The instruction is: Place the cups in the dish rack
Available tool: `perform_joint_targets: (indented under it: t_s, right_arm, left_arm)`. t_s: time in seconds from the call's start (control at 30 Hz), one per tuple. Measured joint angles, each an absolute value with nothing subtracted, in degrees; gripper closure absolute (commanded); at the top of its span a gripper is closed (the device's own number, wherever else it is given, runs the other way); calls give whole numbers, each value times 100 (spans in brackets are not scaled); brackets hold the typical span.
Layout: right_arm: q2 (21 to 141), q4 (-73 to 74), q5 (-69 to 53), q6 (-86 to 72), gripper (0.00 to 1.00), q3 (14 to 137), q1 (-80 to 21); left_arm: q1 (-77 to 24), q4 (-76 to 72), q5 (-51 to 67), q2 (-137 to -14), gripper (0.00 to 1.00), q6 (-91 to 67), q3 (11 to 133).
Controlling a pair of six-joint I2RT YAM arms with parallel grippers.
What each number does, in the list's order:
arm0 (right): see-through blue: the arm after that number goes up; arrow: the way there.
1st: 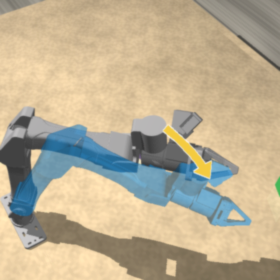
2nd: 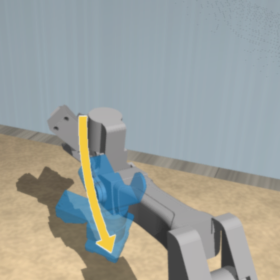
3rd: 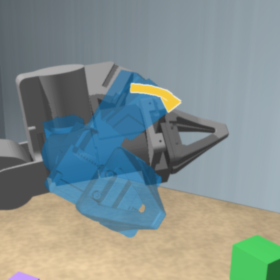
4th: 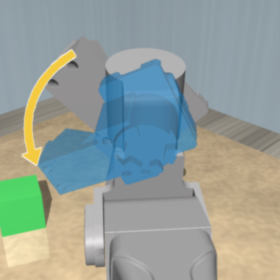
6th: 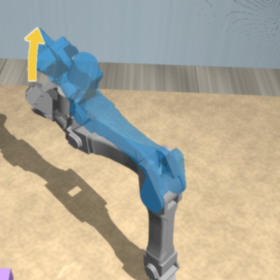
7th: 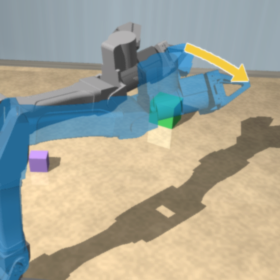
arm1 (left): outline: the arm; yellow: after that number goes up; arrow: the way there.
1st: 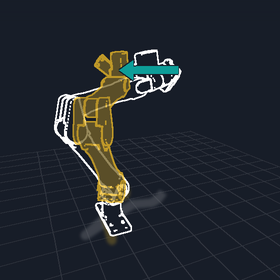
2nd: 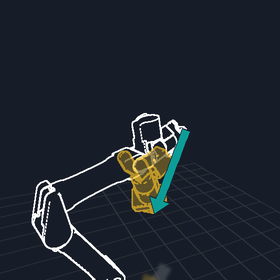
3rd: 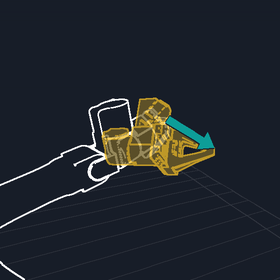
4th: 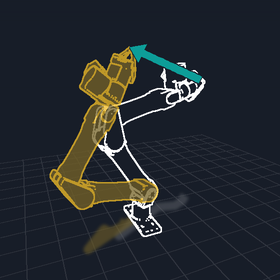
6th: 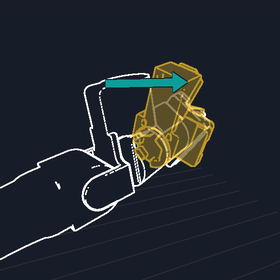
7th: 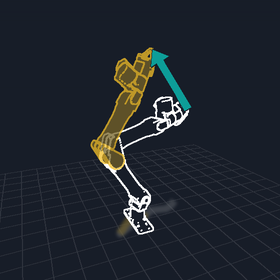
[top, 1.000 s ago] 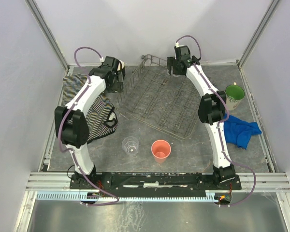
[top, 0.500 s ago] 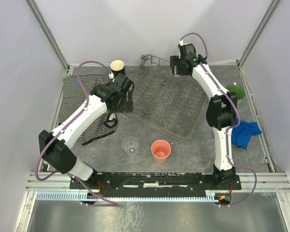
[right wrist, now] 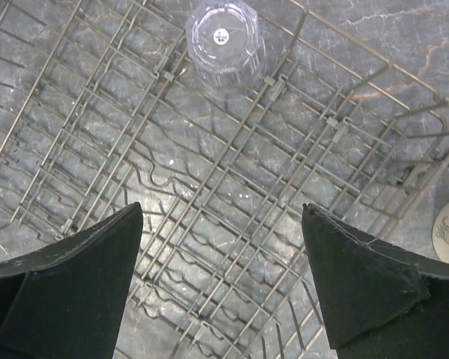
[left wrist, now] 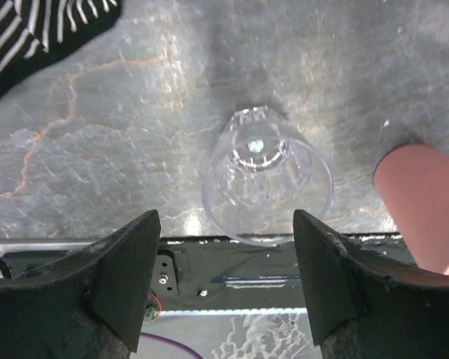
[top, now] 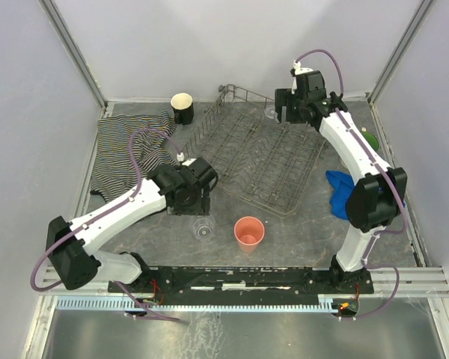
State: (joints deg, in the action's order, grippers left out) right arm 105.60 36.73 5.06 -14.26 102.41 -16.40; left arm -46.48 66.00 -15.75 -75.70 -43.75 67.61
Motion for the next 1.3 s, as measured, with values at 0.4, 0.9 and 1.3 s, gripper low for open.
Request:
perform_joint_targets:
  t_s: [0.4,0.9,1.3]
  right_arm:
    - [9706,3693,451,-1455,7,9474,-1640]
    - [9426,3743,403,-1452,8,9238,-1640]
    - [9317,3743,-534,-1684,9,8997,-1640]
  left_arm:
    - [-4923,6261,-1638,-7649,31,-4602,6075]
    - [-4921,5468,-1638,-8374,97,-4550,5736]
    - [-4580,5741,-1575,-8206,97,-4534,6464]
